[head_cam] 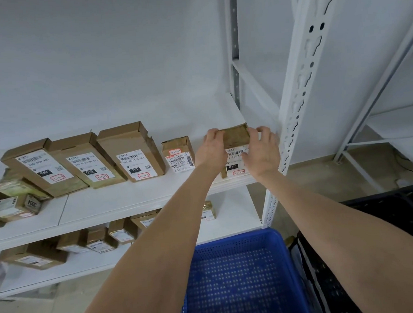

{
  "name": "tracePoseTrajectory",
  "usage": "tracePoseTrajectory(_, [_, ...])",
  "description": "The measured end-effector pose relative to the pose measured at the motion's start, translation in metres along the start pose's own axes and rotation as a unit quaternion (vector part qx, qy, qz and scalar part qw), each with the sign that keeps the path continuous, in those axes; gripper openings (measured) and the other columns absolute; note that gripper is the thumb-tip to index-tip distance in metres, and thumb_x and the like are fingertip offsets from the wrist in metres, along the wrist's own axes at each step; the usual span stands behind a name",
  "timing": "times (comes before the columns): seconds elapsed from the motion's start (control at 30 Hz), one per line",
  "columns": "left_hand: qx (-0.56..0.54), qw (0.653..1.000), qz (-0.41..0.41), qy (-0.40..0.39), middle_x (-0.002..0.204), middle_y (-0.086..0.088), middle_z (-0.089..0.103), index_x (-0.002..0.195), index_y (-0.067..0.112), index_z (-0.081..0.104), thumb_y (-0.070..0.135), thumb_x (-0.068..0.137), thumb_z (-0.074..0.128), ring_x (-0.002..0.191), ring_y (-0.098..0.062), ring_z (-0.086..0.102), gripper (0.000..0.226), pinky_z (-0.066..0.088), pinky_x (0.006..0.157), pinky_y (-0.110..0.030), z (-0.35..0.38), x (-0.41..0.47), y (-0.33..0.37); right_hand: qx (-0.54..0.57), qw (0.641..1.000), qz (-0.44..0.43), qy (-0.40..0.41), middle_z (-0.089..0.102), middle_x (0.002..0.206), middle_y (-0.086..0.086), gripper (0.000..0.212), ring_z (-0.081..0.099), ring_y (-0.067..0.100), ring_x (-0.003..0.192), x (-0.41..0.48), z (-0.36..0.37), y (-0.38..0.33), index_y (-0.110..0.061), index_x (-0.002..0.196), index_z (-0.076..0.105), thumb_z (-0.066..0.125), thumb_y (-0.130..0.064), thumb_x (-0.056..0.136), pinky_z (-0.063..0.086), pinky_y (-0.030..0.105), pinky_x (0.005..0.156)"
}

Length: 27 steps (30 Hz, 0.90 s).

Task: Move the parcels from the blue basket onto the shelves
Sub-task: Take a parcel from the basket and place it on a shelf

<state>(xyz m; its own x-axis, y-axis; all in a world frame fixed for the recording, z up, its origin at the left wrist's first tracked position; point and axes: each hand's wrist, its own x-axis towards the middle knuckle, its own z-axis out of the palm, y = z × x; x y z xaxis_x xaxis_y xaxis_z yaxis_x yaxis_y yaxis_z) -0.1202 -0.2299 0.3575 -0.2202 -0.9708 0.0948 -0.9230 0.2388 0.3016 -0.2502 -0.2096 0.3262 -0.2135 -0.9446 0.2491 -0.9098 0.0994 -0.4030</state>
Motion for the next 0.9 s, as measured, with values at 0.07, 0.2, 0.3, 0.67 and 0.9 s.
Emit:
tracePoseTrajectory(0.07, [0.019,0.999,0.026,0.006,0.148,-0.001,0.031,0.143,0.013,0.036,-0.002,0.088,0.048,0.133,-0.019,0.036,0.058,0.045,0.094,-0.036,-0.001,0.0,0.002,-0.037,0.996,-0.078,-0.009,0.027,0.151,0.011,0.057,0.021,0.031,0.142,0.006,0.001,-0.004,-0.014,0.143,0.035,0.056,-0.01,0.09,0.03,0.04,0.112])
tracePoseTrajectory(0.2, [0.058,0.998,0.037,-0.013,0.151,-0.002,0.029,0.141,0.01,0.036,-0.004,0.09,0.048,0.138,-0.017,0.031,0.054,0.045,0.098,-0.037,0.007,0.003,0.004,-0.118,0.98,-0.141,-0.08,0.01,0.161,0.008,0.063,0.0,0.026,0.15,0.015,0.014,-0.004,-0.01,0.153,0.016,0.047,-0.012,0.098,0.007,0.032,0.12])
tracePoseTrajectory(0.3, [0.075,0.996,0.037,-0.02,0.154,-0.004,0.026,0.142,0.009,0.035,-0.002,0.092,0.049,0.142,-0.017,0.025,0.053,0.04,0.105,-0.035,0.013,0.006,0.0,-0.12,0.978,-0.154,-0.074,0.017,0.16,0.009,0.06,0.01,0.023,0.149,0.019,0.02,-0.001,-0.009,0.152,0.018,0.046,-0.015,0.099,0.011,0.03,0.119])
tracePoseTrajectory(0.67, [0.092,0.995,0.049,-0.006,0.156,-0.004,0.023,0.147,0.01,0.028,0.0,0.092,0.05,0.144,-0.015,0.02,0.06,0.03,0.11,-0.027,0.015,0.025,-0.008,-0.095,0.982,-0.156,-0.044,0.028,0.157,0.009,0.052,0.023,0.022,0.146,0.039,0.033,-0.003,-0.012,0.15,0.029,0.044,-0.015,0.1,0.02,0.029,0.116])
tracePoseTrajectory(0.9, [0.087,0.995,0.05,0.021,0.152,-0.005,0.032,0.142,0.01,0.037,0.002,0.093,0.047,0.141,-0.017,0.029,0.05,0.029,0.11,-0.027,0.017,0.049,-0.017,-0.067,0.986,-0.146,-0.041,0.031,0.155,0.013,0.055,0.026,0.024,0.145,0.059,0.045,-0.01,-0.009,0.148,0.033,0.051,-0.015,0.097,0.019,0.03,0.116])
